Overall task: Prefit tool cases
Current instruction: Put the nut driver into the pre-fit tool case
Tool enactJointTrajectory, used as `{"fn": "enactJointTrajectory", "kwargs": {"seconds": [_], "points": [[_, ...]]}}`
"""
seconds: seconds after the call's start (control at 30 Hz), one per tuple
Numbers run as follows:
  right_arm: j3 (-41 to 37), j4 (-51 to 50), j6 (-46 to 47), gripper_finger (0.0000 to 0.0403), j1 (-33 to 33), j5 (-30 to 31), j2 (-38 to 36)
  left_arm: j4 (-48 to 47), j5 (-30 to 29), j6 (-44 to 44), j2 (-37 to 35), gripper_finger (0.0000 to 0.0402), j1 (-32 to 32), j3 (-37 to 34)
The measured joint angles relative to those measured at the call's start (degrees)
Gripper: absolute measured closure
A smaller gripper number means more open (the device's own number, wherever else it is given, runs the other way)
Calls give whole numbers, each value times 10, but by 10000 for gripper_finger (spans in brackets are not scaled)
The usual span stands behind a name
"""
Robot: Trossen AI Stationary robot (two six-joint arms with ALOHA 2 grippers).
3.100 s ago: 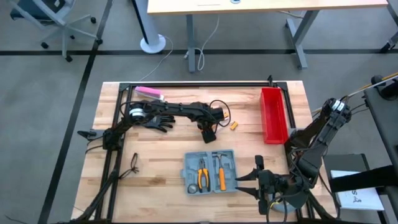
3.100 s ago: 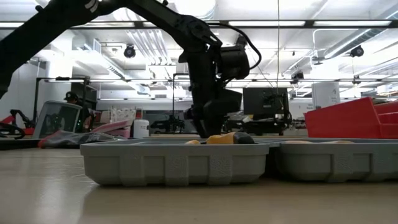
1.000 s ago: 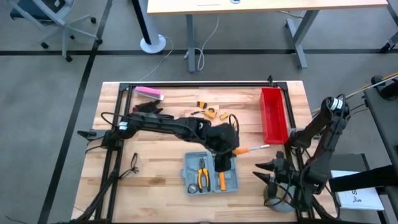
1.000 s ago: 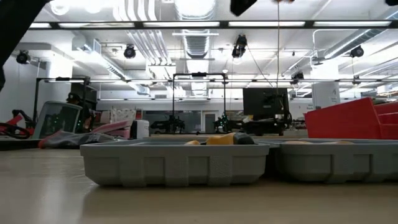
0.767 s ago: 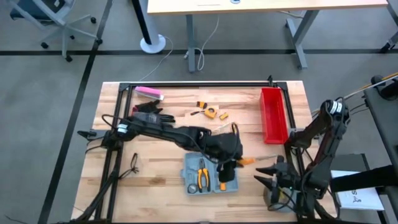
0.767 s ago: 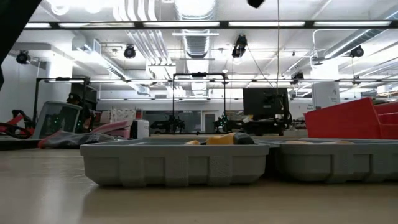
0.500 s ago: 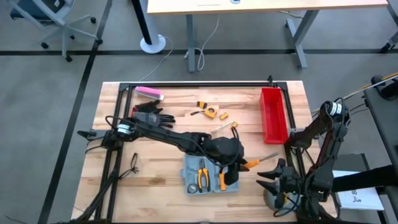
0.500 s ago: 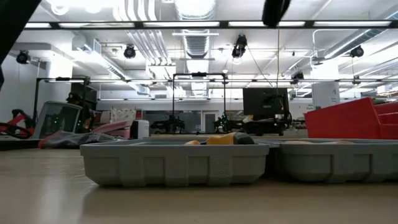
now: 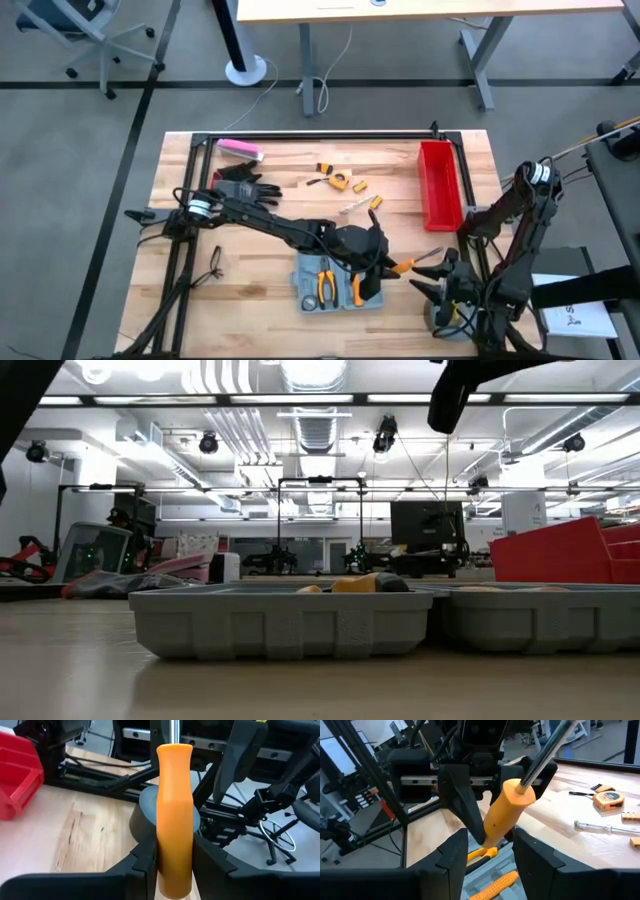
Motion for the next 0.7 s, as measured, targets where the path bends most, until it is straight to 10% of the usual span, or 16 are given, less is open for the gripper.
{"fn": "enactJointTrajectory", "kwargs": {"seconds": [0.7], "points": [[20, 10, -40, 272, -41, -7, -1, 225, -11, -15, -101, 314, -15, -216]]}}
